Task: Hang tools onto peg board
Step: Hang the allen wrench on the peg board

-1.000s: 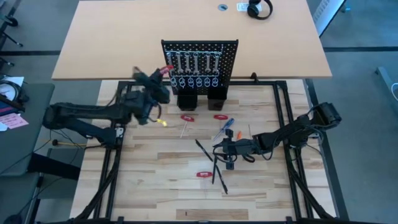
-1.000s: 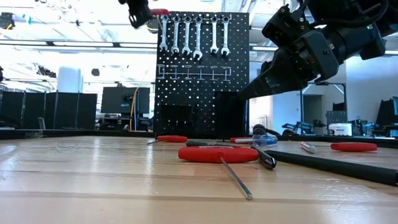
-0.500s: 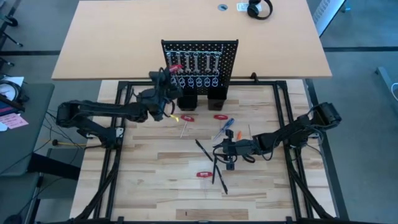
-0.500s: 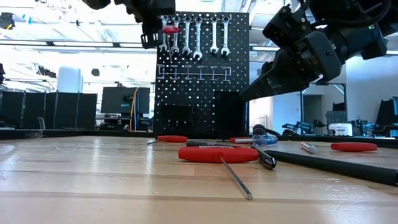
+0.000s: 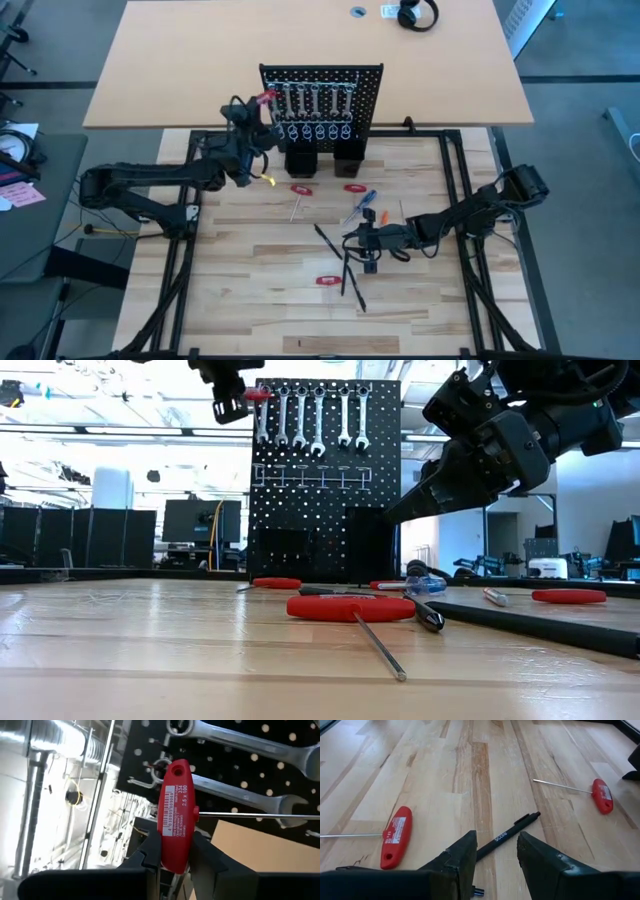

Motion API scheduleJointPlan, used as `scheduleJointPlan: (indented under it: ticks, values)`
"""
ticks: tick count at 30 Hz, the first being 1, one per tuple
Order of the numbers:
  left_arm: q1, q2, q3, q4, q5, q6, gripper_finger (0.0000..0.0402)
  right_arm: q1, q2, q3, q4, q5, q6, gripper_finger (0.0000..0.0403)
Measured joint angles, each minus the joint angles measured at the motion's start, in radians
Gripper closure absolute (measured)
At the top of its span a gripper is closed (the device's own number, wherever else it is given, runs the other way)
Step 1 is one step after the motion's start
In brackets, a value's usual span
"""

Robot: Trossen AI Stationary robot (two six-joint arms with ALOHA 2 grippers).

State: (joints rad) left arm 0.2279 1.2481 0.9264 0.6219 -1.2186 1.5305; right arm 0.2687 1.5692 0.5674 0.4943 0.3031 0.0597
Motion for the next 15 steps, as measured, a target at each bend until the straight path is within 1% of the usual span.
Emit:
scheduleJointPlan:
  ticks: [6,9,15]
  values:
    - [0.015,0.015,-0.001,-0.107,0.001,-0.084,0.0351,0.000,0.000,0.000,0.005,0.000,0.003,0.0251]
    - [0.017,0.014,-0.001,-0.118,0.005,-0.127,0.0351,0.000,0.000,0.000,0.006,0.000,0.003,0.0251]
    - [0.035,0.013,-0.010,-0.131,0.028,-0.147,0.0351,0.000,0.000,0.000,0.008,0.000,0.003,0.0251]
